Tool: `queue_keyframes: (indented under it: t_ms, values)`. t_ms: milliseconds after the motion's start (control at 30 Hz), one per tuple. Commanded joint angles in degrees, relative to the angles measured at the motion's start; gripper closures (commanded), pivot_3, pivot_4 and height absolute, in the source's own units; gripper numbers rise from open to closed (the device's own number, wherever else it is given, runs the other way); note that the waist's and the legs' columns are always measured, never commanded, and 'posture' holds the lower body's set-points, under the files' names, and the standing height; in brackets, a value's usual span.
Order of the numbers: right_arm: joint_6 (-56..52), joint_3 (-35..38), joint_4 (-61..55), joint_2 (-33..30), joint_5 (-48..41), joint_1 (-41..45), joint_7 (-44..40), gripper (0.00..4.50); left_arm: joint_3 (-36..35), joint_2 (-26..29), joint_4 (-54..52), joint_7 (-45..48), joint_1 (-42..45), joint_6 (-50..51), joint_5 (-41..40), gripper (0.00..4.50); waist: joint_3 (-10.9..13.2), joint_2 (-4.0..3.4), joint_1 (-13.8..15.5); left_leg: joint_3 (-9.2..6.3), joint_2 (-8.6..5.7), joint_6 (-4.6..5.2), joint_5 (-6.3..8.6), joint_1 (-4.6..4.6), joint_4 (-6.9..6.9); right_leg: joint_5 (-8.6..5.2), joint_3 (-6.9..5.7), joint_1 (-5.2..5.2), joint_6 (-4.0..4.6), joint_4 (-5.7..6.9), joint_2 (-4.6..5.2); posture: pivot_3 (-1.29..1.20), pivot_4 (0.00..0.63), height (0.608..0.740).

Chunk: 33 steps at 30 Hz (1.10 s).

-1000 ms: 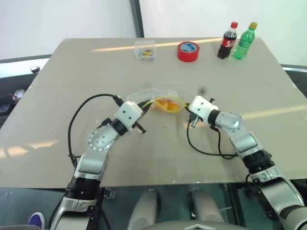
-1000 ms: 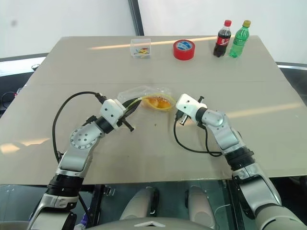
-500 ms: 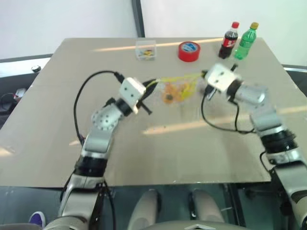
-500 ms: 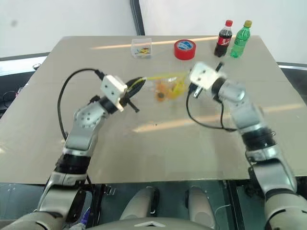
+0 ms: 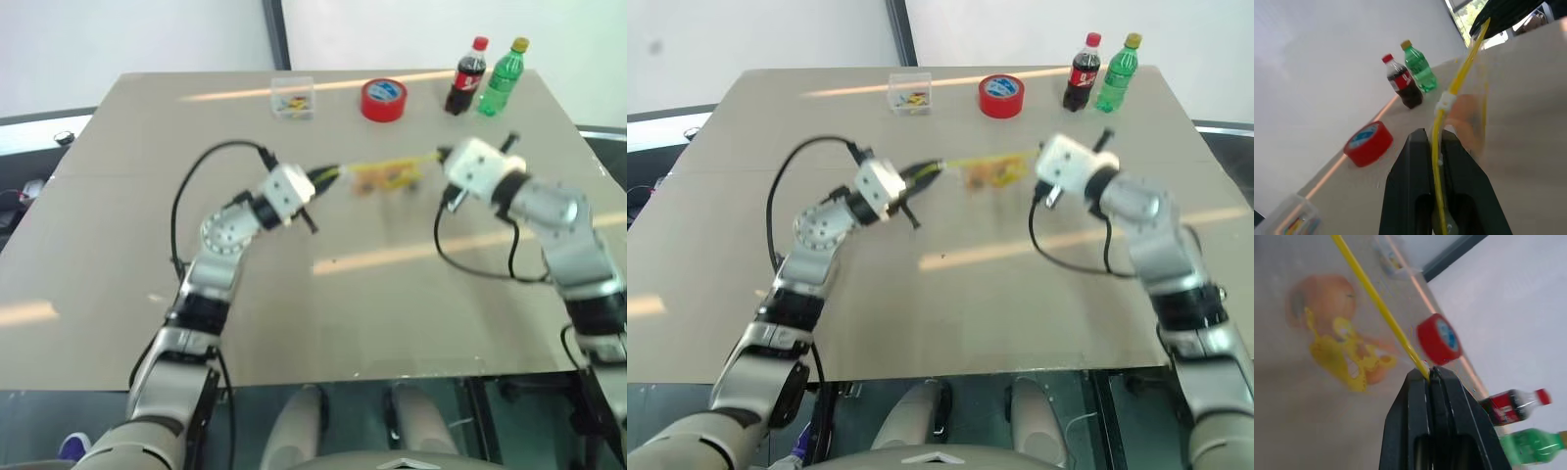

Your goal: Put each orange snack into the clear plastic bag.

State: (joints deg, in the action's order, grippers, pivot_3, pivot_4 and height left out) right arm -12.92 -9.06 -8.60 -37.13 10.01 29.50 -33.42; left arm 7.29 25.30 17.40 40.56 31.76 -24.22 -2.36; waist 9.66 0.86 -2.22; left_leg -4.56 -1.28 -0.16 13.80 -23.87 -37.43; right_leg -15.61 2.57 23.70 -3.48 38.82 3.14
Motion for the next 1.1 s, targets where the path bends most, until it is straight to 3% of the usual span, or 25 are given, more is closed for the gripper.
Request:
queue_keyframes:
  t_ms: [33,100,267,433,733,1033,1100]
  values:
    - [-5.98,1.74,-9.08,-0.7,-1.65,-8.2,-2.12,4.45,-1.09,2.32,-4.06,-1.49,-4.55,-2.64,2.63,4.5,0.0,0.0,0.16,0.0,-0.01,0.01,0.0,0.01,-0.03,0.0,0.0,-0.01,0.0,0.03,0.0,0.0,0.15,0.74]
    - [-6.53,0.79,-11.64,-0.67,-3.41,-12.7,-4.13,4.45,-0.88,2.0,-5.68,-2.79,-6.41,-2.12,4.02,4.5,0.01,-0.01,0.3,-0.05,-0.03,0.24,0.13,0.07,-0.07,0.01,-0.05,-0.1,-0.01,0.09,-0.01,0.0,0.15,0.74]
    - [-3.54,2.81,-16.81,-1.08,-5.6,-17.07,-5.23,2.25,-0.97,1.61,-8.57,-7.4,-8.21,-2.91,8.45,4.5,0.01,-0.01,0.35,-0.21,-0.07,0.26,0.13,0.19,-0.38,0.03,-0.18,-0.32,-0.02,0.25,-0.06,0.0,0.15,0.74]
    - [-2.66,0.14,-21.21,0.26,-8.5,-11.49,-8.54,2.25,-0.14,2.56,-10.39,-9.25,-8.47,-3.1,11.97,4.5,0.01,-0.01,-0.06,-0.25,-0.09,0.25,0.13,0.2,-0.43,0.03,-0.22,-0.35,-0.02,0.25,-0.11,0.0,0.15,0.74]
    - [3.67,-13.97,-10.24,8.82,1.17,3.91,-8.13,2.25,0.94,3.1,-13.24,-8.65,-8.77,-1.16,13.29,4.5,0.01,-0.01,0.52,-0.36,-0.13,0.17,0.08,0.1,-0.54,0.03,-0.35,-0.36,-0.02,0.16,-0.06,0.0,0.15,0.74]
    - [10.75,-15.06,-1.97,11.74,6.36,8.99,-6.25,2.25,1.02,3.13,-15.22,-9.3,-9.43,0.77,13.6,4.5,0.01,-0.01,0.32,-0.36,-0.14,0.03,0.0,0.09,-0.59,0.03,-0.36,-0.36,-0.02,0.2,-0.08,0.0,0.15,0.74]
    - [11.67,-15.18,-1.45,11.93,7.07,9.2,-6.31,2.77,1.0,3.08,-15.54,-9.46,-9.58,1.07,13.7,4.5,0.01,-0.01,0.28,-0.37,-0.14,0.03,0.0,0.09,-0.59,0.03,-0.36,-0.35,-0.02,0.2,-0.08,0.0,0.15,0.74]
